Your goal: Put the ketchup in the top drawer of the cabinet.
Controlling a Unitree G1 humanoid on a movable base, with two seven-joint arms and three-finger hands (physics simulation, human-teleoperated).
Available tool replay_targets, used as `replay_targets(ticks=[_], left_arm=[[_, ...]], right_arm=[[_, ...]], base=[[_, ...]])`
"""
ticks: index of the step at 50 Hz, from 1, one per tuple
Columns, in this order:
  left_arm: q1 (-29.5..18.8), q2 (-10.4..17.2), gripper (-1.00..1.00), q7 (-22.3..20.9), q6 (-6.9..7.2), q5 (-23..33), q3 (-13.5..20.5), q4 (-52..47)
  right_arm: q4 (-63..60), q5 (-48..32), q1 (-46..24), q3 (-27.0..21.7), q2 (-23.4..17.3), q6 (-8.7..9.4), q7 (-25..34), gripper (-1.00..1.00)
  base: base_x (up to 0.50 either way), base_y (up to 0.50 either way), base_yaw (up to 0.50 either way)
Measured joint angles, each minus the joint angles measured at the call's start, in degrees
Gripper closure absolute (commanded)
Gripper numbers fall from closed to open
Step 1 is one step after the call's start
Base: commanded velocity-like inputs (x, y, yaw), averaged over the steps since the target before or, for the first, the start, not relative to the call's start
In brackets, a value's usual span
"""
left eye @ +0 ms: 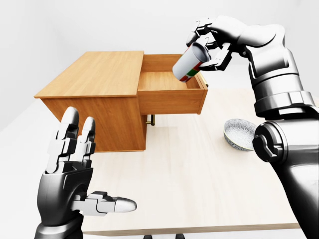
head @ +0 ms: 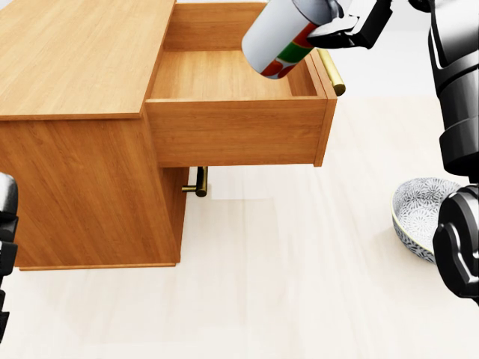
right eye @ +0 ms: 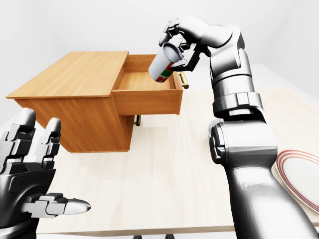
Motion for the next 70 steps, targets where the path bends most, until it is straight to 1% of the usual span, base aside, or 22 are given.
replay_targets(ticks=[13,22,32,70], left_arm=[[-0.15,0.06,-1.0,0.25,0.0,0.06,-0.04,-0.95],[-0.23,0.07,-1.0,0.33,0.0,0.13,-0.06,-1.42],[-0.45,0.09,-1.0,0.29,0.0,0.02,0.13,-1.55],[0.41,-0.36,-1.0,-1.05,0.0,-0.7,0.83,-0.04]], right_arm=[[0.89,0.31,1.02,0.08,-0.51,0.0,0.0,1.0],[1.43,0.12,0.94,-0.02,-1.21,0.0,0.0,1.0],[2.0,-0.25,0.39,0.1,-1.07,0.0,0.0,1.0],[3.15,-1.34,2.58,0.91,3.18,0.0,0.0,1.0]], base=[[0.0,0.0,0.0],[0.0,0.0,0.0],[0.0,0.0,0.0],[0.0,0.0,0.0]])
